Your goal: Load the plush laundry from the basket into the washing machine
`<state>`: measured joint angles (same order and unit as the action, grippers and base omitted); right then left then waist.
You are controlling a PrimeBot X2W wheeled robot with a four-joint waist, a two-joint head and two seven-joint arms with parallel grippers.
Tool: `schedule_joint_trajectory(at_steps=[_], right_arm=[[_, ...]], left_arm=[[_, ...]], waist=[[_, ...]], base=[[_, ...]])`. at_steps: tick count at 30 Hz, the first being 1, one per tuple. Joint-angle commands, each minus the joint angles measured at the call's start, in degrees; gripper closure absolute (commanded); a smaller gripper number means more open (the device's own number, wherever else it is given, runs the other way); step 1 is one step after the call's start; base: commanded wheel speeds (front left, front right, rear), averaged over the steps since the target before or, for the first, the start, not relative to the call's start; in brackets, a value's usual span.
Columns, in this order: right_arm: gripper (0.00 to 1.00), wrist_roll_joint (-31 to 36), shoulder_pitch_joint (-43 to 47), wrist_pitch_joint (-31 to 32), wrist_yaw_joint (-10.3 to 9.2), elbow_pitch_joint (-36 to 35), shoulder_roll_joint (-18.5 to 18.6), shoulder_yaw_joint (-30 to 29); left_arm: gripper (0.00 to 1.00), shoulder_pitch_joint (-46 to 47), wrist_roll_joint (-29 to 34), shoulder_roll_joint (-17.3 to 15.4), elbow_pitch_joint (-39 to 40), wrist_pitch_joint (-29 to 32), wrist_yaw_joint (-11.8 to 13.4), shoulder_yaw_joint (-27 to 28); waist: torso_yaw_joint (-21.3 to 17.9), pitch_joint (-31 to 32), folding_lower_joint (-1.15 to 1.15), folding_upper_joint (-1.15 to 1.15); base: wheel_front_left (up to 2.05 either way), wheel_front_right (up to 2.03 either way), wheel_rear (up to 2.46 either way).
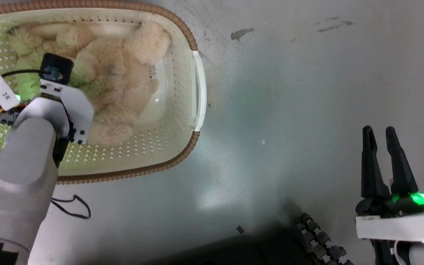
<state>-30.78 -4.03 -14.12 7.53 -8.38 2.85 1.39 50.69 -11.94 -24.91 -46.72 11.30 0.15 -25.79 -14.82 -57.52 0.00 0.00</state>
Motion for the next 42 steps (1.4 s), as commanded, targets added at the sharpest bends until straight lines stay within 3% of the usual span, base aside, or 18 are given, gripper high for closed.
schedule_joint_trajectory(at_steps=[1,9,20,33,42], right_arm=[[0.0,-0.88,-1.67,-0.62,-0.04,0.21,0.03,0.12],[0.0,-0.81,-4.2,-0.88,-0.04,3.68,0.03,0.29],[0.0,0.34,-6.57,-0.88,-0.04,10.6,0.03,-0.37],[0.0,2.18,-4.53,-0.88,-0.04,16.47,0.03,-3.83],[0.0,4.03,-1.1,-0.88,-0.04,19.13,0.03,-5.8]], left_arm=[[1.0,0.44,-0.93,-0.55,-2.86,0.69,-0.64,-0.99],[1.0,0.49,-2.06,1.74,-4.32,-0.45,-1.22,-2.58],[1.0,-2.27,-2.43,7.06,-6.6,-4.67,-1.03,-5.1],[1.0,-6.12,-4.28,14.66,-9.13,-12.34,-3.11,-7.52],[1.0,-7.97,-6.6,18.25,-9.42,-18.61,-4.38,-7.6]], waist=[[-0.04,-0.57,0.0,0.0],[1.59,2.56,0.0,0.0],[6.41,13.18,0.0,0.0],[14.12,27.17,0.0,0.0],[19.42,35.87,0.0,0.0]], base=[[0.0,0.0,0.0],[0.0,0.0,0.0],[0.0,0.0,0.0],[0.0,0.0,0.0],[0.0,0.0,0.0]])
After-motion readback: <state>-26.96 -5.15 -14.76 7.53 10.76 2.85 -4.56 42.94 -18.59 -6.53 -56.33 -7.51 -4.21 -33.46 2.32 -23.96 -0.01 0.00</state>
